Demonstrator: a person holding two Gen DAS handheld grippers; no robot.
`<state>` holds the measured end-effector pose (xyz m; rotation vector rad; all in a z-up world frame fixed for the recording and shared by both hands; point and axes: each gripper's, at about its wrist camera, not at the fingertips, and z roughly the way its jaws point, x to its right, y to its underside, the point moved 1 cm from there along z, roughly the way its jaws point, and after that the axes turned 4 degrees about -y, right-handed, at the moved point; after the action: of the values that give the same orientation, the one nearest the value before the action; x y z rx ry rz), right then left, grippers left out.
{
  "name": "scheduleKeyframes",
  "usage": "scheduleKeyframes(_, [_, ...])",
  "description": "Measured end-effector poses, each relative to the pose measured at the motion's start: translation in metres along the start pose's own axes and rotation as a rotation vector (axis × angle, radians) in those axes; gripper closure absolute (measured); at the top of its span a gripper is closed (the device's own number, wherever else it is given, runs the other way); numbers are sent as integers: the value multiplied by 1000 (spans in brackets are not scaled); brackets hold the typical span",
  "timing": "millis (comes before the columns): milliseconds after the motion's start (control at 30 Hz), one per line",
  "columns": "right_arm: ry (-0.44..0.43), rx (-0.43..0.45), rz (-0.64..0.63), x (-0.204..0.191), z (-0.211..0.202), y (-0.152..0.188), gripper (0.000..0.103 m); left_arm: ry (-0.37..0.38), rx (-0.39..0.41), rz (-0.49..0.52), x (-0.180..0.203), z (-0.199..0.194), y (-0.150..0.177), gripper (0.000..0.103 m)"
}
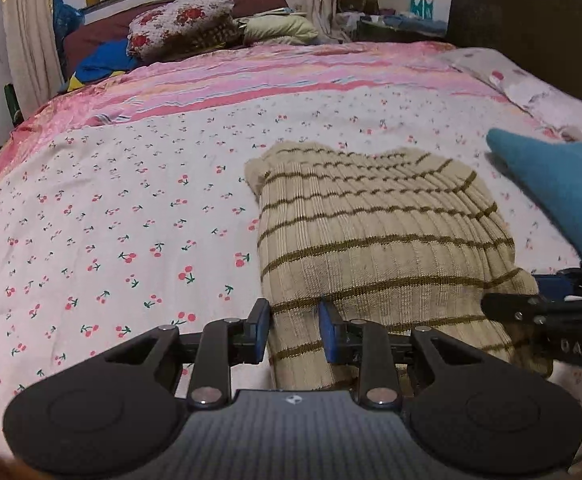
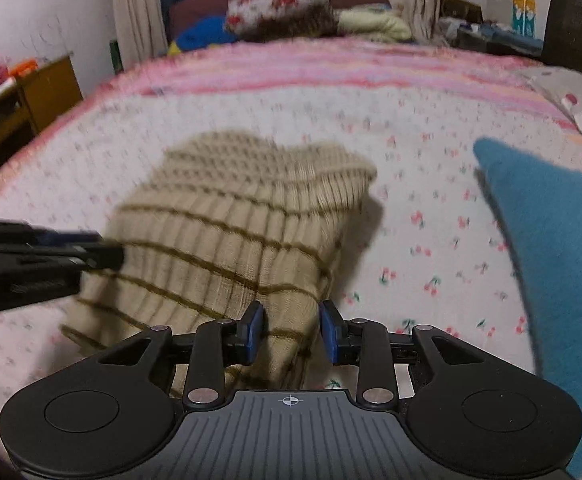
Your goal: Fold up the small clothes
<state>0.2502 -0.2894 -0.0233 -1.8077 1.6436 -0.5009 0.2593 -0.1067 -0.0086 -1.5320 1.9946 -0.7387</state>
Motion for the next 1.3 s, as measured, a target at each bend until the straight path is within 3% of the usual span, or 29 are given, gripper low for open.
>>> scheduleKeyframes(267, [-45, 11, 66, 12, -7, -3, 72, 18, -11, -23, -3, -7, 6, 69])
scheduleKeyframes(400, [-23, -8, 52, 10, 0, -1, 71, -1, -27, -23, 2, -4, 11, 68])
scheduleKeyframes(667, [-7, 48, 60, -1, -30, 2, 71, -8, -19, -2, 8, -25, 21, 65])
scheduleKeyframes(933, [-9, 66, 62, -22, -53, 20, 71, -22, -7, 11, 18, -45, 34, 49])
scheduleKeyframes(1300, [3, 68, 97, -34, -68, 42, 67, -93, 29, 22, 26, -68, 48, 12])
